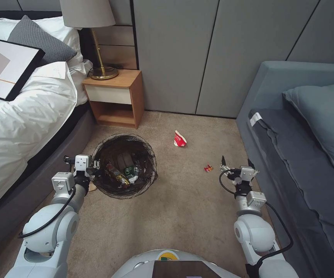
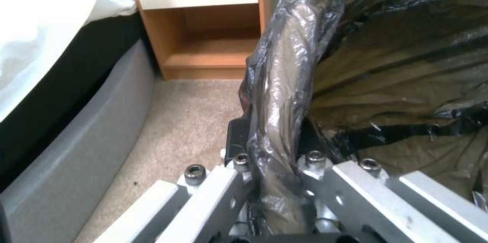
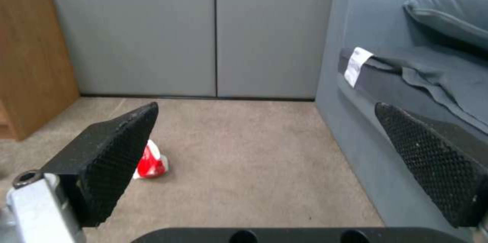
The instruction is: Pick up the trash bin, then pick up the garbage from the floor and place it into the trash bin.
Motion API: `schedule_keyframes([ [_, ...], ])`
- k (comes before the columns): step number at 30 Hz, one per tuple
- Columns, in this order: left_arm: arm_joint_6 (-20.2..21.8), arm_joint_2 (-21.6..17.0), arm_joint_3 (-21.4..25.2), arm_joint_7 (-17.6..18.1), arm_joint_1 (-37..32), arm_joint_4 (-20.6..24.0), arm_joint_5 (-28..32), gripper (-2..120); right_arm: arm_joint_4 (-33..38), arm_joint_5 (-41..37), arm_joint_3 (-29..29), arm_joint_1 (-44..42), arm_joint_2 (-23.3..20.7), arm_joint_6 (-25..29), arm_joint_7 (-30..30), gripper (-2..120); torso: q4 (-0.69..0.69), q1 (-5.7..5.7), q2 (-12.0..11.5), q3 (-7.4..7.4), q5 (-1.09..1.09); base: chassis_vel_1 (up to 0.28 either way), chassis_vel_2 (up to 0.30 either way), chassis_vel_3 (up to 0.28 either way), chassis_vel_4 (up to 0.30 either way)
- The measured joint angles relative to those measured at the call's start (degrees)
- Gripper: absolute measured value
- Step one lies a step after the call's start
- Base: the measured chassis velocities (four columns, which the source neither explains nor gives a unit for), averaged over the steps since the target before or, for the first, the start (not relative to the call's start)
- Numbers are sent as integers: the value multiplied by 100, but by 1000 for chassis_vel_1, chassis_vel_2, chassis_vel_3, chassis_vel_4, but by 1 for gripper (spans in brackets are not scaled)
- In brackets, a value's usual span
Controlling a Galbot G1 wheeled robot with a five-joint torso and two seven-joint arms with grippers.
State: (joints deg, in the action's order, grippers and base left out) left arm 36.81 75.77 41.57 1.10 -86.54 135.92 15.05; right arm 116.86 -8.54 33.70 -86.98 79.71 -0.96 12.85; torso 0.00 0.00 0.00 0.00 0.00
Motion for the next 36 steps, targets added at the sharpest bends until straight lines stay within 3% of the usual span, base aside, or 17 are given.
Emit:
schedule_keyframes([
  [36,-9,9,6,-23,19,-42,-23,0,-49,-131,49,111,-57,-56,64,100,0,0,0,0,0,-90,85,91,-89],
])
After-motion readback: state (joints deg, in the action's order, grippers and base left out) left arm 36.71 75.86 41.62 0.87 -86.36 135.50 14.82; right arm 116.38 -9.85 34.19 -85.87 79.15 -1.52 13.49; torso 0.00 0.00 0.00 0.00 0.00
